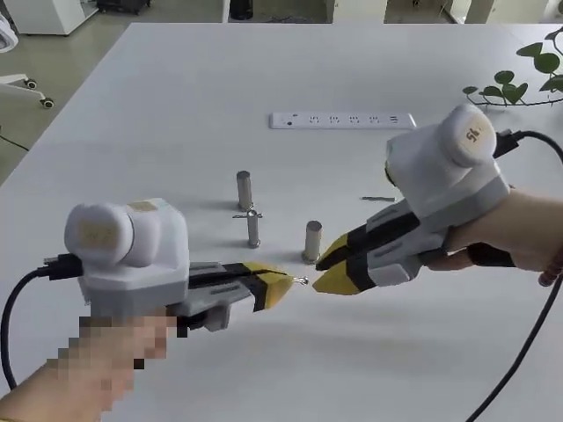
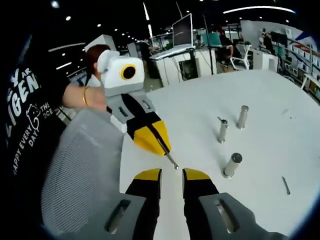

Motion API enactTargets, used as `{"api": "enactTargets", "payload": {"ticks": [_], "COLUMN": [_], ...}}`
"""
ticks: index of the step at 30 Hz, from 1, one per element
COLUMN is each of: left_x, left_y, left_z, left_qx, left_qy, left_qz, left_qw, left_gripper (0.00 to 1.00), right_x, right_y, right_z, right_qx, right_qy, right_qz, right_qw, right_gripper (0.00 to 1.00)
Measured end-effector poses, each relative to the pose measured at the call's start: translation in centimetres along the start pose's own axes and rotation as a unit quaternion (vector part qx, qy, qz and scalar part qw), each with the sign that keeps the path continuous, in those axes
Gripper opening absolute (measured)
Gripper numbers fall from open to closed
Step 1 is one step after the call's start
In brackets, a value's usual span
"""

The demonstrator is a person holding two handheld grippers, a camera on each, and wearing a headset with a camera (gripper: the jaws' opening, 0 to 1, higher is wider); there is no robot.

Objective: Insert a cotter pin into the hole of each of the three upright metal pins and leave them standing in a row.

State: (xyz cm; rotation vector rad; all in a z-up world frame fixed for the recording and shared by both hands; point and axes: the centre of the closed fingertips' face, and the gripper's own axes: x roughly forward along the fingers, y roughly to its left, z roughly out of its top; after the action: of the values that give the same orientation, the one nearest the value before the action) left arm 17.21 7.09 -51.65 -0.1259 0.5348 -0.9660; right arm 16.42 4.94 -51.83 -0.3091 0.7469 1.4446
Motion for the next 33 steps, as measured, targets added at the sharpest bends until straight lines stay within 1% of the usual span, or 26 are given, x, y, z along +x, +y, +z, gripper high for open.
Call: {"api": "enactTargets", "payload": {"ticks": [1,2,3,5,8,12,14,17,21,22,24,28,33], "left_x": [0.0,-0.1,-0.1,-0.1,-0.2,-0.3,-0.3,-0.4,-0.6,-0.6,-0.6,-0.6,-0.7], "left_y": [-0.2,-0.4,-0.5,-0.8,-1.2,-1.9,-2.2,-2.6,-3.4,-3.6,-3.9,-4.3,-4.9], "left_z": [0.0,0.1,0.1,0.2,0.2,0.1,0.0,-0.1,-0.3,-0.4,-0.5,-0.5,-0.5], "left_qx": [0.007,0.014,0.019,0.033,0.047,0.058,0.076,0.080,0.085,0.090,0.093,0.092,0.092], "left_qy": [0.000,0.000,0.000,0.000,0.003,0.003,0.008,0.007,0.009,0.009,0.010,0.006,0.004], "left_qz": [-0.006,-0.012,-0.016,-0.028,-0.042,-0.068,-0.076,-0.085,-0.106,-0.107,-0.114,-0.121,-0.133], "left_qw": [1.0000,0.9998,0.9997,0.9991,0.9980,0.9960,0.9942,0.9932,0.9907,0.9901,0.9892,0.9884,0.9869], "left_gripper": [0.00,0.00,0.00,0.00,0.00,0.00,0.00,0.00,0.00,0.00,0.00,0.00,0.00], "right_x": [0.0,0.0,-0.1,-0.1,-0.2,-0.1,0.0,0.1,0.2,0.3,0.4,0.6,0.6], "right_y": [0.1,0.3,0.3,0.4,1.2,1.6,1.9,2.7,3.4,3.6,4.0,4.4,4.5], "right_z": [0.1,0.1,0.1,0.0,-0.1,-0.4,-0.6,-0.6,-0.6,-0.7,-0.9,-1.5,-1.5], "right_qx": [0.006,0.017,0.019,0.015,0.010,0.001,-0.009,-0.014,-0.019,-0.021,-0.024,-0.025,-0.023], "right_qy": [-0.004,-0.009,-0.011,-0.011,-0.011,-0.006,-0.002,-0.004,-0.003,-0.002,0.002,0.009,0.007], "right_qz": [0.004,0.013,0.015,0.017,0.037,0.042,0.048,0.069,0.084,0.089,0.099,0.107,0.109], "right_qw": [1.0000,0.9997,0.9996,0.9997,0.9992,0.9991,0.9988,0.9975,0.9963,0.9958,0.9948,0.9939,0.9937], "right_gripper": [0.12,0.12,0.12,0.13,0.12,0.13,0.13,0.12,0.11,0.11,0.10,0.08,0.05]}}
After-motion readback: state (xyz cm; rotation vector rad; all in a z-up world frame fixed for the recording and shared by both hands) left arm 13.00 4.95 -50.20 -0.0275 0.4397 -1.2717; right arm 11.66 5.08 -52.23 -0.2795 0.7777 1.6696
